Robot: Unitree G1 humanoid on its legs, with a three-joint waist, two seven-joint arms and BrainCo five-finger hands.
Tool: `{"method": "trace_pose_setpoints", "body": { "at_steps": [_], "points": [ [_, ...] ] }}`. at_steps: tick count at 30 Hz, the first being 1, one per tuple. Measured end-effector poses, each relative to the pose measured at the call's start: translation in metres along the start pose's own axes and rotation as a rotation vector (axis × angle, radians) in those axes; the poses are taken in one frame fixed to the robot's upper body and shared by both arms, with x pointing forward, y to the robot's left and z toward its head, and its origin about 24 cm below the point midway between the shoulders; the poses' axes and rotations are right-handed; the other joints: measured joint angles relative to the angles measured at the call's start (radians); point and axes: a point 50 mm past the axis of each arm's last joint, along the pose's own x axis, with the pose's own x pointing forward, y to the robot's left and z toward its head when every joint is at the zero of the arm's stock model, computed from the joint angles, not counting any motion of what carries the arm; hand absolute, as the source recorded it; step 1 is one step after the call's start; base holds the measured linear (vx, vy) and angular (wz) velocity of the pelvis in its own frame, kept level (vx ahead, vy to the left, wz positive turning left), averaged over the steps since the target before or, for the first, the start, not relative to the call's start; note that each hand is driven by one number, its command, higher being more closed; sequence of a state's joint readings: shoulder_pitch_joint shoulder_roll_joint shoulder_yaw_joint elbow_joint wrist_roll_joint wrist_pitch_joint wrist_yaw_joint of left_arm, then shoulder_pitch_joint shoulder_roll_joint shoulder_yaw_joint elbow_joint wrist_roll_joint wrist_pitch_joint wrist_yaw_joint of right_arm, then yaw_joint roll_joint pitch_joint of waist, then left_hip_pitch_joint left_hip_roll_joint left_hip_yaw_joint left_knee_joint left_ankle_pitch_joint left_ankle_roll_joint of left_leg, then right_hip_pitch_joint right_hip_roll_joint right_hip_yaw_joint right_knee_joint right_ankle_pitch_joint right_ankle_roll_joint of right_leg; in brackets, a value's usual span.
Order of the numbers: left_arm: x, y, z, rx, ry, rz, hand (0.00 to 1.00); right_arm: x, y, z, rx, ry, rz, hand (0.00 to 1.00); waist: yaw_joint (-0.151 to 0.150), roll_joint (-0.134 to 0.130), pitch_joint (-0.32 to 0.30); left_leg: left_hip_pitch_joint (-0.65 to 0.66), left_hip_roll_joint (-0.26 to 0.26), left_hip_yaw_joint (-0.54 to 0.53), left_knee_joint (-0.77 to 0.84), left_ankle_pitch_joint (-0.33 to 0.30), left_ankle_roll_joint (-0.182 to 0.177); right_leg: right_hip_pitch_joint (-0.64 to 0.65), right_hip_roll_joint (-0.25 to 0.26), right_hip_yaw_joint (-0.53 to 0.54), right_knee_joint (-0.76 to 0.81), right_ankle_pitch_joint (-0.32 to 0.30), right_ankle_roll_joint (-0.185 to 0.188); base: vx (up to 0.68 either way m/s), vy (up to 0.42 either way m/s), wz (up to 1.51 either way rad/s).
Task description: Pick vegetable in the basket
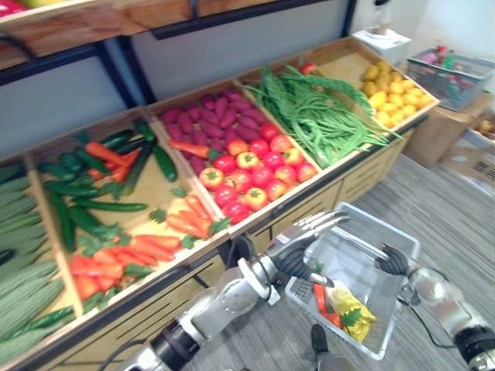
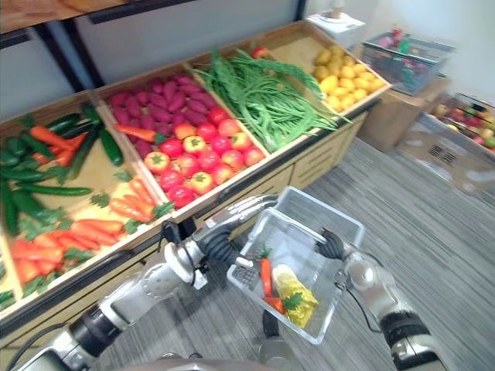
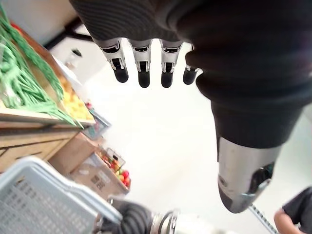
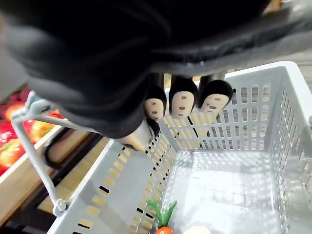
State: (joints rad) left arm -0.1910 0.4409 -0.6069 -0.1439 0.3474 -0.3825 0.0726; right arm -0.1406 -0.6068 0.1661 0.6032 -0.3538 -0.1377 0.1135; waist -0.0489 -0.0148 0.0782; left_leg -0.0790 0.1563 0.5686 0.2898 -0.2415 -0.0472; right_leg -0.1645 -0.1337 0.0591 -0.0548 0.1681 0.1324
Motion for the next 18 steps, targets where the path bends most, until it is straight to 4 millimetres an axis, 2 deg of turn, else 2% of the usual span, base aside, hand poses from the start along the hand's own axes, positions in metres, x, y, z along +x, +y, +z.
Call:
{"method": "trace_pose_setpoints", "body": {
  "at_steps": [2, 5, 8, 12, 14, 18],
  "points": [
    [-0.010, 0.012, 0.004, -0.017, 0.009, 0.054, 0.00, -0.003, 0.003, -0.015, 0.065, 0.075, -0.033, 1.00, -0.001, -0.001, 0.000, -0.016, -0.014, -0.039, -0.008, 0.014, 0.009, 0.008, -0.013, -0.035, -0.004, -0.002, -0.003, -0.04, 0.002, 0.69],
    [-0.022, 0.024, 0.012, -0.035, 0.010, 0.128, 0.00, -0.009, 0.010, -0.041, 0.180, 0.200, -0.087, 1.00, 0.014, -0.001, -0.001, -0.033, -0.033, -0.097, -0.012, 0.025, 0.012, 0.030, -0.032, -0.092, -0.013, -0.004, -0.005, -0.03, 0.012, 0.57],
    [-0.030, 0.040, 0.019, -0.038, 0.000, 0.213, 0.00, -0.016, 0.025, -0.061, 0.283, 0.318, -0.121, 1.00, 0.025, -0.008, -0.006, -0.061, -0.061, -0.171, -0.033, 0.053, 0.020, 0.042, -0.055, -0.168, -0.013, -0.015, -0.010, -0.02, 0.022, 0.70],
    [-0.047, 0.057, 0.020, 0.005, 0.045, 0.341, 0.00, -0.029, 0.051, -0.084, 0.401, 0.463, -0.138, 1.00, 0.043, -0.017, -0.011, -0.062, -0.098, -0.265, -0.084, 0.100, 0.029, 0.081, -0.079, -0.266, -0.012, -0.029, -0.005, 0.00, 0.015, 0.75],
    [-0.059, 0.068, 0.016, 0.019, 0.099, 0.476, 0.00, -0.043, 0.070, -0.098, 0.515, 0.559, -0.167, 1.00, 0.062, -0.026, -0.027, -0.077, -0.115, -0.315, -0.115, 0.128, 0.032, 0.085, -0.090, -0.319, -0.011, -0.034, -0.003, 0.01, 0.004, 0.72],
    [-0.089, 0.082, 0.005, 0.038, 0.239, 0.732, 0.00, -0.061, 0.103, -0.108, 0.676, 0.688, -0.202, 1.00, 0.082, -0.047, -0.044, -0.076, -0.136, -0.380, -0.166, 0.178, 0.038, 0.104, -0.097, -0.387, -0.011, -0.042, -0.006, 0.03, -0.007, 0.57]
  ]
}}
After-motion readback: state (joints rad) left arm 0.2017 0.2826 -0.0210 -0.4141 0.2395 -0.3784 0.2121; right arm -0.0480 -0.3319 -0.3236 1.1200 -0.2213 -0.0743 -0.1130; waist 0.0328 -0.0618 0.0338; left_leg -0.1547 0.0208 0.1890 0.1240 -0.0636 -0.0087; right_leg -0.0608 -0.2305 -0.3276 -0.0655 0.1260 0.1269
